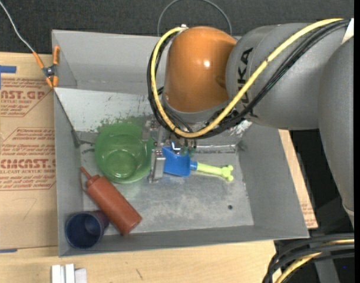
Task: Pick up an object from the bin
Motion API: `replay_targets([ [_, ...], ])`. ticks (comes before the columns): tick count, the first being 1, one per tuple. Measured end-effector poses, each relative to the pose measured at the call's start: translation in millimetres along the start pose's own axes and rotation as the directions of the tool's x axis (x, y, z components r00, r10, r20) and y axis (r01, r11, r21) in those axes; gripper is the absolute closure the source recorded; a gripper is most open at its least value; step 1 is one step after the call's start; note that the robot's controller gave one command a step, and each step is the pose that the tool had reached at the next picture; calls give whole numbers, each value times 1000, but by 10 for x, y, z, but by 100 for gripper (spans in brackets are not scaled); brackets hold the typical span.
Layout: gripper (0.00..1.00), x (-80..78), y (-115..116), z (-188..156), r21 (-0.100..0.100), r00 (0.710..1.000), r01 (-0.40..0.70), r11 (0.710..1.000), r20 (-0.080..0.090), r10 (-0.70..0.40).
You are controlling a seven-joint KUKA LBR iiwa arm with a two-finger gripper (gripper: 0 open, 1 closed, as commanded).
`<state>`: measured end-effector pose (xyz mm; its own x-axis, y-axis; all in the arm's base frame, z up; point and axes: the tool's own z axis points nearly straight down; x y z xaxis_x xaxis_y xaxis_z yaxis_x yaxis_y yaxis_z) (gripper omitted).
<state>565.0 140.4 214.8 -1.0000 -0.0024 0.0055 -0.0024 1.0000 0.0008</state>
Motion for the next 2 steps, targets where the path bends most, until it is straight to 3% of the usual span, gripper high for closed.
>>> replay_targets([
  [1, 0, -12, -10, -49, -1, 1000, -2, 1000, 7, 2],
  [2, 0, 255, -176, 669, -2, 999, -47, 999, 7, 47],
])
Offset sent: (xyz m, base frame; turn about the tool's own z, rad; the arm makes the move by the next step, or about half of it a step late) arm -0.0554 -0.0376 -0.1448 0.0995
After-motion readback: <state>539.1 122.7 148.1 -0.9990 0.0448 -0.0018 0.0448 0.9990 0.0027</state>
